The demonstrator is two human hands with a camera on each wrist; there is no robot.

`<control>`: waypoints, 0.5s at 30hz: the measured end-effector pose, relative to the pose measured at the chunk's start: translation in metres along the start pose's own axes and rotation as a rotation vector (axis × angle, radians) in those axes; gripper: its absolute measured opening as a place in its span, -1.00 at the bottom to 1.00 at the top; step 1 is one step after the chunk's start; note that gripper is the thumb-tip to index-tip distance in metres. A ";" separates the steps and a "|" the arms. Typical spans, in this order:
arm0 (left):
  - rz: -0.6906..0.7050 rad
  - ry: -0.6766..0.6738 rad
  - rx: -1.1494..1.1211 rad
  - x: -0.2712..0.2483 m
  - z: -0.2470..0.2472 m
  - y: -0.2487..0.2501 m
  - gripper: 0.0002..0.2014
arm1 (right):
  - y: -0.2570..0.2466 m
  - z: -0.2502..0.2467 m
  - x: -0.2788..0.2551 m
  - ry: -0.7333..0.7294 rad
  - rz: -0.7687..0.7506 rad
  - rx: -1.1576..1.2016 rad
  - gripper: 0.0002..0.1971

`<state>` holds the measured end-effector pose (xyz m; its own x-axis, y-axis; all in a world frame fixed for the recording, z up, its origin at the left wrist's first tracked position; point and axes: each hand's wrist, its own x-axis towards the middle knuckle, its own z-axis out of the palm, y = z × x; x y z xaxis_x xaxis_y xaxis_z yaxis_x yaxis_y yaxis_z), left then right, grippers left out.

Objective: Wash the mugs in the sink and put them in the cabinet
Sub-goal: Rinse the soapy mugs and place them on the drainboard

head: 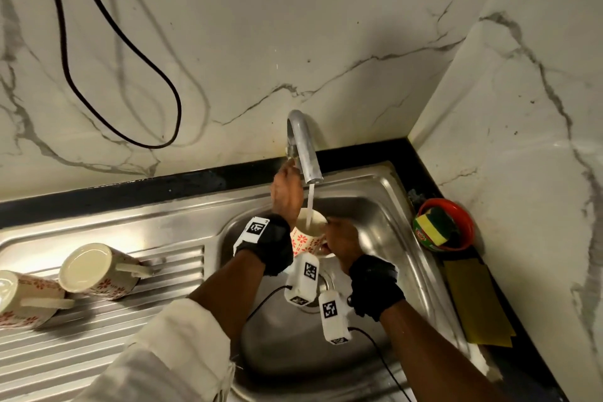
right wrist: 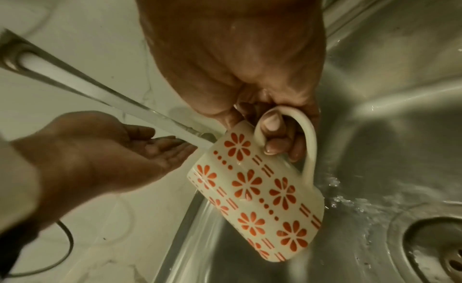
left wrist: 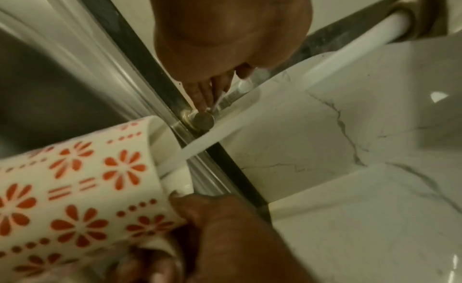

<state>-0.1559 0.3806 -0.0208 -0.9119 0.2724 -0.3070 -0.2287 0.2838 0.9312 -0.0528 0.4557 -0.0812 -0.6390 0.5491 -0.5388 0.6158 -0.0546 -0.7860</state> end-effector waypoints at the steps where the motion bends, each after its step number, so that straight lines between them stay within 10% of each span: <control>1: 0.053 -0.082 0.027 -0.002 -0.001 -0.002 -0.62 | 0.000 -0.001 -0.002 0.013 0.028 0.068 -0.82; 9: -0.143 -0.258 0.257 -0.032 -0.024 -0.037 -0.30 | 0.003 -0.011 -0.027 -0.168 0.413 0.778 -0.45; 15: -0.151 -0.432 0.529 -0.058 -0.037 -0.048 -0.12 | 0.021 -0.004 -0.038 -0.186 0.512 0.709 -0.65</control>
<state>-0.1045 0.3173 -0.0406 -0.6411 0.5048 -0.5781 -0.0459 0.7267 0.6854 -0.0135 0.4377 -0.0764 -0.4668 0.1747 -0.8669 0.4558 -0.7926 -0.4051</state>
